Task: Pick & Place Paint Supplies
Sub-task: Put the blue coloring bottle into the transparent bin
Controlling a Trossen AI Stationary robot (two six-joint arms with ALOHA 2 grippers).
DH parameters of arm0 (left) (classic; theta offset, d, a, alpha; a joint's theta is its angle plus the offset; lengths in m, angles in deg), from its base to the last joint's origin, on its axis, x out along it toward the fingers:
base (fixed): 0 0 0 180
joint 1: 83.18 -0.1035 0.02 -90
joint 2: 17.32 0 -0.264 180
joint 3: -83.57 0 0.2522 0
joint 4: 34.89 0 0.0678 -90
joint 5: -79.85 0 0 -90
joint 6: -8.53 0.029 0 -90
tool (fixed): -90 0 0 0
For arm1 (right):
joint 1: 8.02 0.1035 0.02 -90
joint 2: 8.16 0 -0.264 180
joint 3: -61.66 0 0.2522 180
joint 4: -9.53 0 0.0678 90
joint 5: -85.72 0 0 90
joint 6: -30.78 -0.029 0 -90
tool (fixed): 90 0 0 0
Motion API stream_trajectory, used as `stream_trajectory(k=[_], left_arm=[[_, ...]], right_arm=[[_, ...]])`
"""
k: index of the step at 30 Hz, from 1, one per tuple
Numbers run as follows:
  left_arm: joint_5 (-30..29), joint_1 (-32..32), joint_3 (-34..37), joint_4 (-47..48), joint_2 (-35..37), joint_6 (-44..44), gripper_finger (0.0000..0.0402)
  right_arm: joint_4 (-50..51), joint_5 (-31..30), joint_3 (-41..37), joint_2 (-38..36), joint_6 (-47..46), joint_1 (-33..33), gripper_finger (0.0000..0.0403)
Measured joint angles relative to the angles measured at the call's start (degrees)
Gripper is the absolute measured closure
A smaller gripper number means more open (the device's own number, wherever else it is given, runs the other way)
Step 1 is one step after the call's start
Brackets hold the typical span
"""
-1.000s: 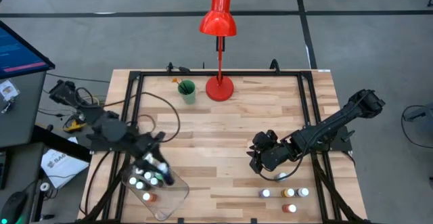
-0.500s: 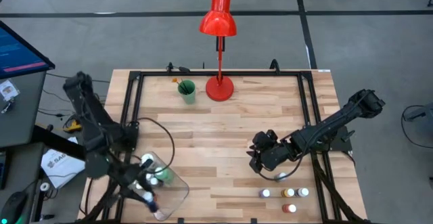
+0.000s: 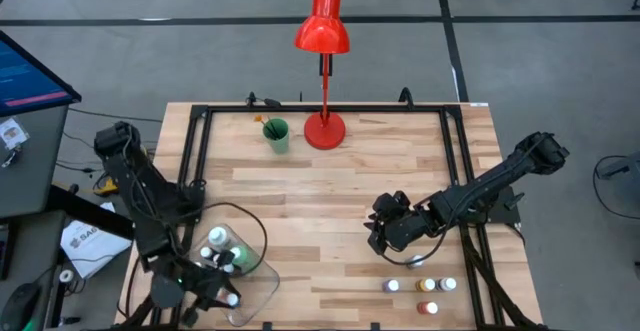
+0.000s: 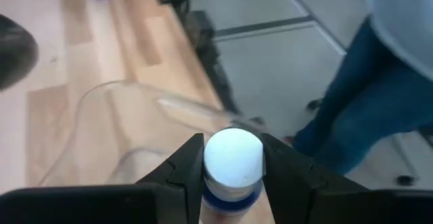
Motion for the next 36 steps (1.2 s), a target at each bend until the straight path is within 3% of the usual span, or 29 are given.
stream_trajectory(k=[15, 36], left_arm=[[-2.39, 0.85, 1.5, 2.34, -4.67, -4.28, 0.0288], [-2.17, 2.38, 3.96, 1.7, -4.62, -7.39, 0.0264]], right_arm=[[-0.02, 0.04, 0.0, 0.0, 0.0, 0.0, 0.028], [0.01, 0.07, 0.0, 0.02, 0.12, 0.01, 0.0281]])
